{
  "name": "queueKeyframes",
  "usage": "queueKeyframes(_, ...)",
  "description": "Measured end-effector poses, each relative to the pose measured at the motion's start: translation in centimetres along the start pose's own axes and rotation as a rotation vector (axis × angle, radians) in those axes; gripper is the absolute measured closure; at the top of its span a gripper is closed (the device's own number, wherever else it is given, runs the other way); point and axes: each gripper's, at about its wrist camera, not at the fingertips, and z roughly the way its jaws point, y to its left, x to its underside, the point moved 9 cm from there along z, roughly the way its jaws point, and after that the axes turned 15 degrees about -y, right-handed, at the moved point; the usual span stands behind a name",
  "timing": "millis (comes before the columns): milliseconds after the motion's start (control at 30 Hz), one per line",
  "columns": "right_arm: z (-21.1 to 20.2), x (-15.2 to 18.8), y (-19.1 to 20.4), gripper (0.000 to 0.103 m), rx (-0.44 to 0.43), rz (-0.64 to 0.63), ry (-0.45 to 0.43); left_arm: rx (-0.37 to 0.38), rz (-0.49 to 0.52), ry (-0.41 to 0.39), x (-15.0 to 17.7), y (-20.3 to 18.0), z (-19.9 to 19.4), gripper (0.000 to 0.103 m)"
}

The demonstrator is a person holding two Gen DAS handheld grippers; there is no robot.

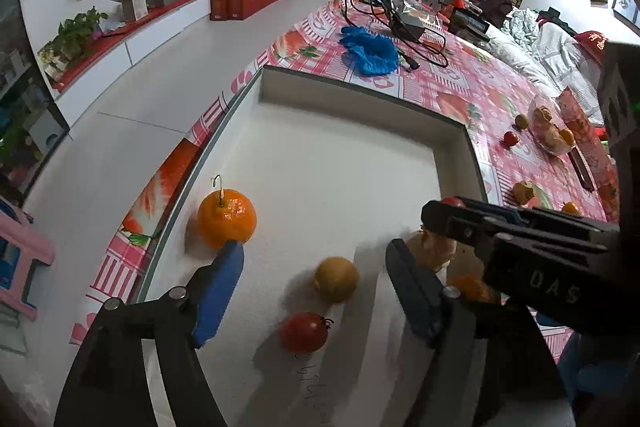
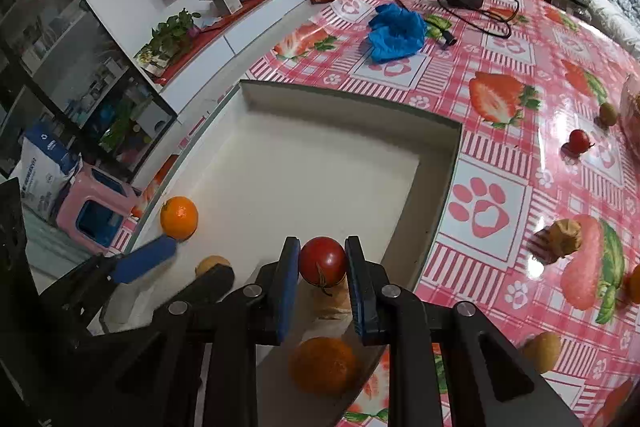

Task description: Organize fruits

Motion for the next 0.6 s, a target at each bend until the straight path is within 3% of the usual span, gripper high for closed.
queueKeyframes(33, -0.1, 0.0, 0.0, 0.078, -0.003, 0.001, 0.0, -0.001, 0.0, 0.0, -0.1, 0.0, 0.0, 0.025)
queueKeyframes(100, -0.3, 0.1, 0.0, 0.061, -0.003, 0.004, -0.002, -0.003, -0.001, 0.002, -0.2, 0.0, -0.1, 0.025)
queueKeyframes(133, -0.5, 0.0, -0.1, 0.028, -0.001, 0.006, -0.009, -0.002, -0.001, 0.002, -0.2, 0.0, -0.2, 0.025)
queueKeyframes(167, -0.9, -0.2, 0.0, 0.018, -0.008, 0.009, -0.026, -0.002, -0.001, 0.002, -0.3, -0.1, -0.3, 0.025)
queueKeyframes(433, -4.3, -1.0, -0.6, 0.018, 0.019, 0.027, -0.074, 0.03, -0.006, -0.039, -1.9, -1.6, -4.1, 0.025)
queueKeyframes(500, -5.7, -1.1, -1.2, 0.0, 0.023, 0.055, -0.09, 0.041, 0.007, -0.063, -2.6, -2.4, -5.6, 0.025)
queueKeyframes(600, -8.3, -1.4, -2.3, 0.0, 0.022, 0.092, -0.134, 0.059, 0.026, -0.085, -3.2, -3.7, -7.2, 0.024)
